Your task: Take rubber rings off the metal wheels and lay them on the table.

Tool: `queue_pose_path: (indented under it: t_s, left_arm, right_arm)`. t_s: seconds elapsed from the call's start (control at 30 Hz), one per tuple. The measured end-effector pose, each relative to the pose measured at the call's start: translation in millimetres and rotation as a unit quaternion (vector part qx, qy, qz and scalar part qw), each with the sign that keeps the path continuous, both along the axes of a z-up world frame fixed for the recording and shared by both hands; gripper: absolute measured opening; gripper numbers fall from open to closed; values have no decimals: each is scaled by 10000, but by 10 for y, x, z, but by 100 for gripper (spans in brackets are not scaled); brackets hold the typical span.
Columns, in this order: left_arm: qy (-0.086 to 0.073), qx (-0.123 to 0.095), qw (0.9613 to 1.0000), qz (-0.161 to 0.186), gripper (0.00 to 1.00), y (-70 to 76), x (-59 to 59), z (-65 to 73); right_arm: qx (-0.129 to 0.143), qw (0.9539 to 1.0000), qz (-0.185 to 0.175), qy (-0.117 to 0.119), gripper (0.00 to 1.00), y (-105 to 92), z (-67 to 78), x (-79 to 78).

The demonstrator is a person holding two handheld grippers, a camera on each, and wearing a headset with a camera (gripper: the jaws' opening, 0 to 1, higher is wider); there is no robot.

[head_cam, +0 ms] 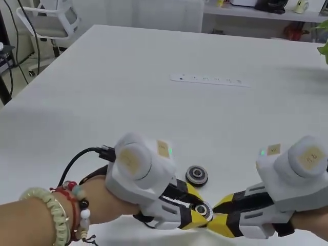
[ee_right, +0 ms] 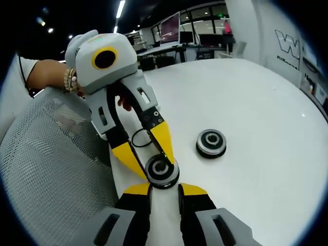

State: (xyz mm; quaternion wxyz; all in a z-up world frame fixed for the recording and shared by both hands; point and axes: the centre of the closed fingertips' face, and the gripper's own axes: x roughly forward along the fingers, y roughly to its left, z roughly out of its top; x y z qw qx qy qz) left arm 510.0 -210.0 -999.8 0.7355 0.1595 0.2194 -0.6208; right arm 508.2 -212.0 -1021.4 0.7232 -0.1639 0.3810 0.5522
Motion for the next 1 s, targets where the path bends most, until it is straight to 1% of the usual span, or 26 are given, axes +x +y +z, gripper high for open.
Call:
queue_pose_path:
  t_s: [0.07, 0.1, 0.17, 0.3, 0.43, 0.5, 0.53, 0.63, 0.7, 0.73, 0.8, 0.83, 0.87, 1.0]
  left_arm:
    - [-14, -1, 10000, 48, 15, 16, 26, -1]
    - [-22, -10, 10000, 21, 14, 21, 20, -6]
    - [-95, 5, 10000, -20, 14, 16, 7, -9]
    - [-116, 9, 9999, -43, 14, 17, 13, -8]
    - [-128, 4, 9999, -52, 14, 15, 17, -10]
    - [-126, -6, 9999, -45, 14, 13, 17, -10]
    - [-126, -8, 9999, -43, 14, 12, 17, -10]
    - [-134, -8, 9999, -47, 14, 11, 19, -12]
    - [-142, -5, 9999, -51, 14, 11, 20, -11]
    - [-143, -6, 9999, -49, 14, 10, 18, -11]
    - [-145, -10, 9999, -46, 14, 12, 24, -11]
    - [-146, -15, 9999, -36, 14, 11, 28, -10]
    - [-150, -16, 9999, -33, 14, 9, 27, -11]
    - [-141, -14, 9999, -18, 14, 10, 31, -10]
  right_arm:
    - [-12, 10000, 2, 0, 18, -6, -1, 0]
    - [-15, 10000, -5, -8, 18, -9, -1, 4]
    - [-17, 10000, 4, -21, 18, -10, -2, 6]
    - [26, 10000, 55, -31, 18, 16, 2, -12]
    - [3, 9998, 97, -170, 24, 42, -9, 8]
    - [21, 9997, 197, -174, 20, 54, -13, -11]
    - [47, 9997, 210, -127, 19, 62, -12, -33]
    - [3, 9994, 280, -181, 17, 46, -10, -22]
    - [-86, 9991, 349, -232, 14, 23, -17, -20]
    - [-133, 9990, 343, -236, 11, 5, -22, -19]
    - [-134, 9993, 284, -210, 3, -13, -24, -5]
    - [-122, 9993, 267, -229, 1, -20, -26, 13]
    - [-123, 9994, 247, -207, 1, -19, -31, 11]
    - [-137, 9992, 277, -261, 1, -15, -28, 8]
